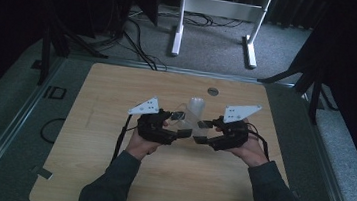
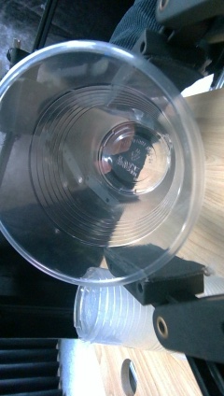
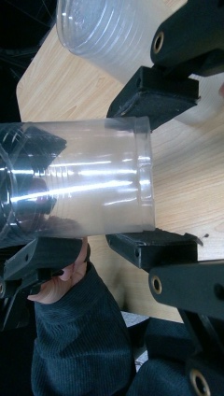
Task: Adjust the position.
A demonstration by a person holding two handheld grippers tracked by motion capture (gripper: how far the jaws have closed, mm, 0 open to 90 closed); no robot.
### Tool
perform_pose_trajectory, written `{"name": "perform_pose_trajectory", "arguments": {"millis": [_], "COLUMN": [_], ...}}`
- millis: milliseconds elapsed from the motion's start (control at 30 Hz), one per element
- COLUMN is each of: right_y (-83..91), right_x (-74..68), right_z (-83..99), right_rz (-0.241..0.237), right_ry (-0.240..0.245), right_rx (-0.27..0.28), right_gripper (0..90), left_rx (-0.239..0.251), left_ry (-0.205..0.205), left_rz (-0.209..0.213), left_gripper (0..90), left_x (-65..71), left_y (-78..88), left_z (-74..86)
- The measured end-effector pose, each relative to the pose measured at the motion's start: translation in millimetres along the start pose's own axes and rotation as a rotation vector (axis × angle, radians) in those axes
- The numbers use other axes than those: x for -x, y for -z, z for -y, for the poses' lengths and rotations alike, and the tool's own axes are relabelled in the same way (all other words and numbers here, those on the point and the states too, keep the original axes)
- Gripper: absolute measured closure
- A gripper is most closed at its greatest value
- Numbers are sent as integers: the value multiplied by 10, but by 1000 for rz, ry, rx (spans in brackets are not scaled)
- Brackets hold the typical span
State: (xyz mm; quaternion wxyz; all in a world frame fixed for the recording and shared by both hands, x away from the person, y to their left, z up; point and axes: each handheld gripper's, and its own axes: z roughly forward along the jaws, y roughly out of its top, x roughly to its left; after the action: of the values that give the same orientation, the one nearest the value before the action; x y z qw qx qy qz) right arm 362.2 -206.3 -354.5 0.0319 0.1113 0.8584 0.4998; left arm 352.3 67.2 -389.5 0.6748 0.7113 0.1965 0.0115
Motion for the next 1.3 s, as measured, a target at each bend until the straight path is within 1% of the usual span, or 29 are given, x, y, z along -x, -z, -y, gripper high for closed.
{"name": "perform_pose_trajectory", "arguments": {"millis": [33,167,267,367,467,633,700,800,900,1067,1300], "right_y": [-2,-6,-9,-13,-26,-44,-50,-54,-63,-67,-67], "right_x": [1,3,1,-3,-8,-10,-13,-14,-17,-17,-18], "right_z": [1,1,-1,-3,0,5,7,8,10,11,10], "right_rz": [-4,-3,-1,-2,-5,-9,-12,-13,-17,-16,-19], "right_ry": [-3,-3,-1,2,5,4,4,4,10,10,11], "right_rx": [-1,-1,-5,-7,-12,-14,-18,-21,-23,-28,-35], "right_gripper": [416,417,416,417,417,417,417,417,417,417,412], "left_rx": [0,5,14,27,36,41,44,43,48,52,56], "left_ry": [-3,-5,7,26,36,41,44,43,38,35,32], "left_rz": [7,7,16,19,20,16,24,23,31,28,33], "left_gripper": [268,274,272,232,206,200,201,222,243,272,279], "left_x": [1,4,-2,-9,-11,-14,-14,-11,-3,0,4], "left_y": [0,-1,-1,-11,-19,-26,-29,-32,-34,-34,-38], "left_z": [1,1,2,0,-1,0,2,4,4,3,4]}}
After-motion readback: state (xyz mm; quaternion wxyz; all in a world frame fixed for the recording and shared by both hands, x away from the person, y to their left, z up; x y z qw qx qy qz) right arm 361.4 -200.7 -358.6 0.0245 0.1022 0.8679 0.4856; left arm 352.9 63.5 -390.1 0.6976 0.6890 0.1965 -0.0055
